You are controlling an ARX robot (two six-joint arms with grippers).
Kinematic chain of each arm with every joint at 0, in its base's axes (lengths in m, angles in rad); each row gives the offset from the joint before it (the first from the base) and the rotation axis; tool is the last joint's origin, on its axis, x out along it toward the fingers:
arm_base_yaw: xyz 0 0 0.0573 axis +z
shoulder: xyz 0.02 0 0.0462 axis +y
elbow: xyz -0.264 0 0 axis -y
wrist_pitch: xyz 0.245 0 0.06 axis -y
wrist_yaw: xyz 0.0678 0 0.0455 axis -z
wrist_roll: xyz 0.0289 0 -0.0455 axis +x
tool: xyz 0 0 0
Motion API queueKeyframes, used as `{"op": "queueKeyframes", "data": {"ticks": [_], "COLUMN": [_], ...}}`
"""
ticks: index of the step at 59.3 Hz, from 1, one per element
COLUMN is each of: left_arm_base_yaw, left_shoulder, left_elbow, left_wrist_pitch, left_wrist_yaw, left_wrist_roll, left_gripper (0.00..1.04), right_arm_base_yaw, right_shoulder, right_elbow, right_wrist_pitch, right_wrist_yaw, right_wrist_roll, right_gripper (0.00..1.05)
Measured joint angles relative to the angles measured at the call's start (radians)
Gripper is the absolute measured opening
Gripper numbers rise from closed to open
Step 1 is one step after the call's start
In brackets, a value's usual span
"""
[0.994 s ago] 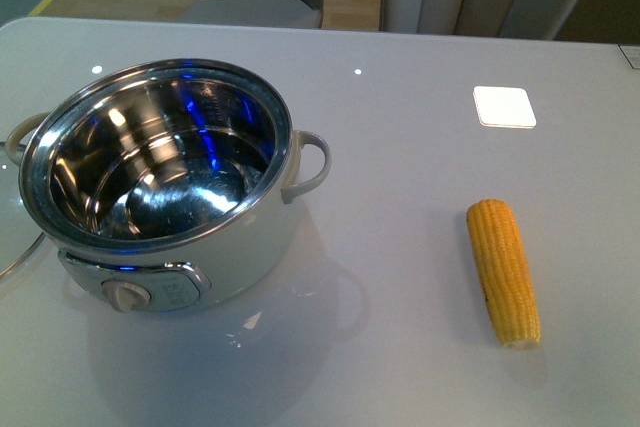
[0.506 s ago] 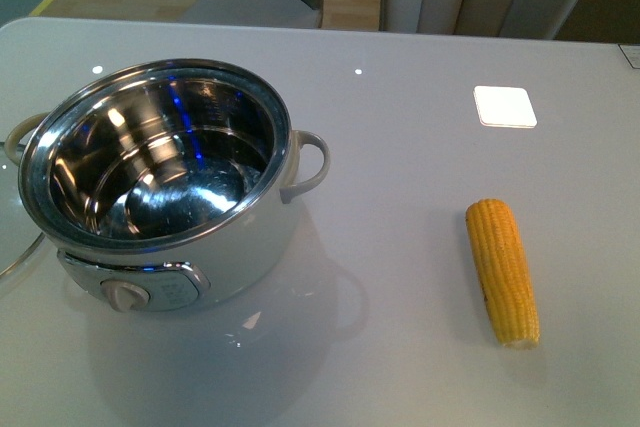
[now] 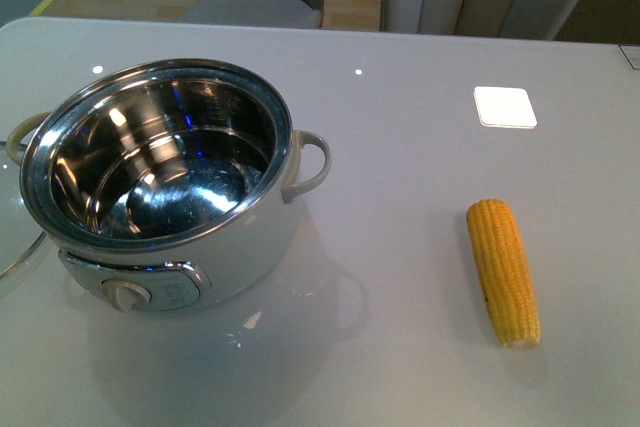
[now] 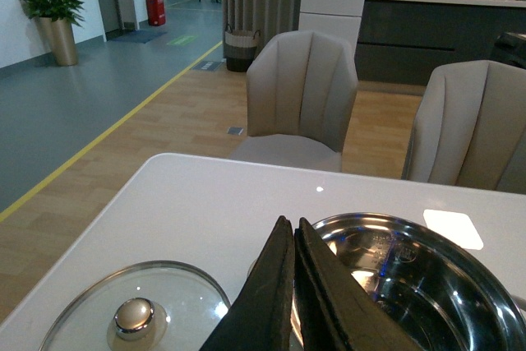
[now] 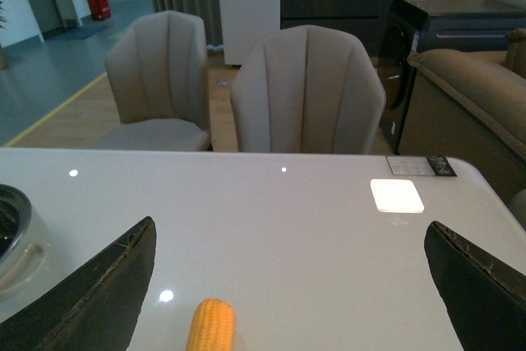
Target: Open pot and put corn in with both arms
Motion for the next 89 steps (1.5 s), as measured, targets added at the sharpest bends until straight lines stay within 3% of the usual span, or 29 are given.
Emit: {"op": "queueKeyframes", "data": {"ticks": [4, 8, 34, 41, 58, 89], "left_arm_base_yaw": [-0.069, -0.111, -0.117, -0.118, -0.118, -0.118], "left_shoulder": [-0.035, -0.069, -0.220, -0.375, -0.391, -0.391], "left_elbow": [0.000, 0.000, 0.000, 0.000, 0.000, 0.000], "left_wrist_pitch": [-0.037, -0.068, -0.219, -0.387, -0.394, -0.394], "left_wrist_yaw": [-0.091, -0.096, -0.110, -0.110, -0.110, -0.110], "left_wrist_roll": [0.000, 0.002, 0.002, 0.002, 0.002, 0.002], "left_gripper": [0.03, 0.03, 0.03, 0.03, 0.03, 0.98], "right_arm_base_yaw": [0.000, 0.000, 0.000, 0.000, 0.000, 0.000], "right_shoulder": [0.000, 0.000, 0.000, 0.000, 0.000, 0.000], "right_elbow": [0.000, 0.000, 0.000, 0.000, 0.000, 0.000], "right_wrist_pitch": [0.000, 0.000, 0.000, 0.000, 0.000, 0.000], "right_wrist_yaw": [0.001, 0.001, 0.000, 0.000, 0.000, 0.000], "right_wrist_roll": [0.000, 0.000, 0.000, 0.000, 0.000, 0.000], "right_gripper": [0.96, 0.96, 0.96, 0.96, 0.96, 0.96]}}
